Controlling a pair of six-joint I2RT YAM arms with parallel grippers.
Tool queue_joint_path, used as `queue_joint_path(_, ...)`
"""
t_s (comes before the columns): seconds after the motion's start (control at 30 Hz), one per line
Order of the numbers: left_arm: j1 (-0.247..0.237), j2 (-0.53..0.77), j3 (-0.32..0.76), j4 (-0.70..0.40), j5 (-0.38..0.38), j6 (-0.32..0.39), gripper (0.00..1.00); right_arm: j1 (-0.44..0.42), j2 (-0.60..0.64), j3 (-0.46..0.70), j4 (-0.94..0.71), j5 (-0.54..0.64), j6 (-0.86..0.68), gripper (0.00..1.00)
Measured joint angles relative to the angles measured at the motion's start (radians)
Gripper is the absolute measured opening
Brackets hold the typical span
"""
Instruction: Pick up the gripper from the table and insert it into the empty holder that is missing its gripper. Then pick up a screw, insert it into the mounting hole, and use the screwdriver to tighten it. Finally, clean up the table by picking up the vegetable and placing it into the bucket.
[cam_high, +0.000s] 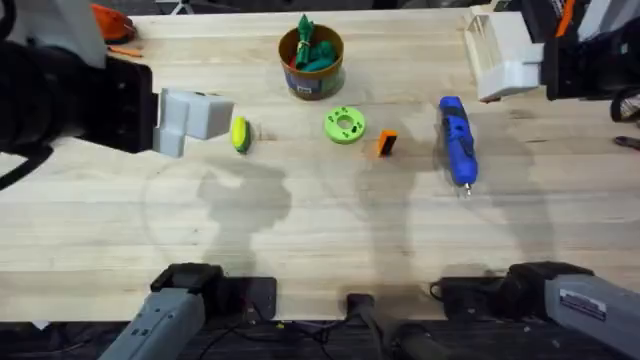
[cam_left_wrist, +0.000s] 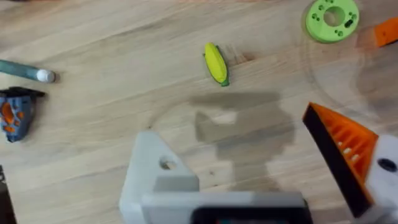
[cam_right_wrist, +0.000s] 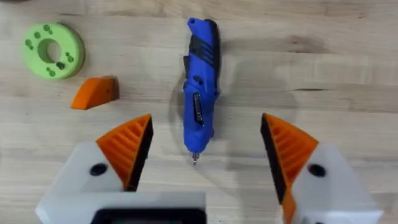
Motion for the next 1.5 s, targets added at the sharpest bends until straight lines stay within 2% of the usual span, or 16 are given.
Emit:
queue_joint_path(0.23,0.0,0.003,-0.001,0.034,0.0,0.064,0.988,0.0,0.0,0.0,0.0,0.0,0.0,0.99)
queue_joint_path(0.4,0.0,-0.015,-0.018,0.155,0.003,0.075,0.986,0.0,0.0,0.0,0.0,0.0,0.0,0.991)
queue_joint_path(0.53,0.0,-0.077,-0.087,0.273,0.036,0.079,0.987,0.0,0.0,0.0,0.0,0.0,0.0,0.99)
queue_joint_path(0.57,0.0,-0.137,-0.175,0.375,0.081,0.081,0.987,0.0,0.0,0.0,0.0,0.0,0.0,0.991)
queue_joint_path(0.8,0.0,-0.269,-0.494,0.675,0.186,0.081,0.987,0.0,0.0,0.0,0.0,0.0,0.0,0.992)
queue_joint_path(1.03,0.0,-0.449,-0.796,0.951,0.225,0.046,0.987,0.0,0.0,0.0,0.0,0.0,0.0,0.991)
queue_joint_path(1.23,0.0,-0.623,-0.976,1.063,0.247,0.016,0.986,0.0,0.0,0.0,0.0,0.0,0.0,0.991)
queue_joint_path(1.37,0.005,-0.703,-1.05,1.083,0.262,-0.037,0.986,0.0,0.0,0.0,0.0,0.0,0.0,0.991)
queue_joint_path(1.5,0.018,-0.76,-1.101,1.117,0.29,-0.062,0.986,0.0,0.0,0.0,0.0,0.0,0.0,0.991)
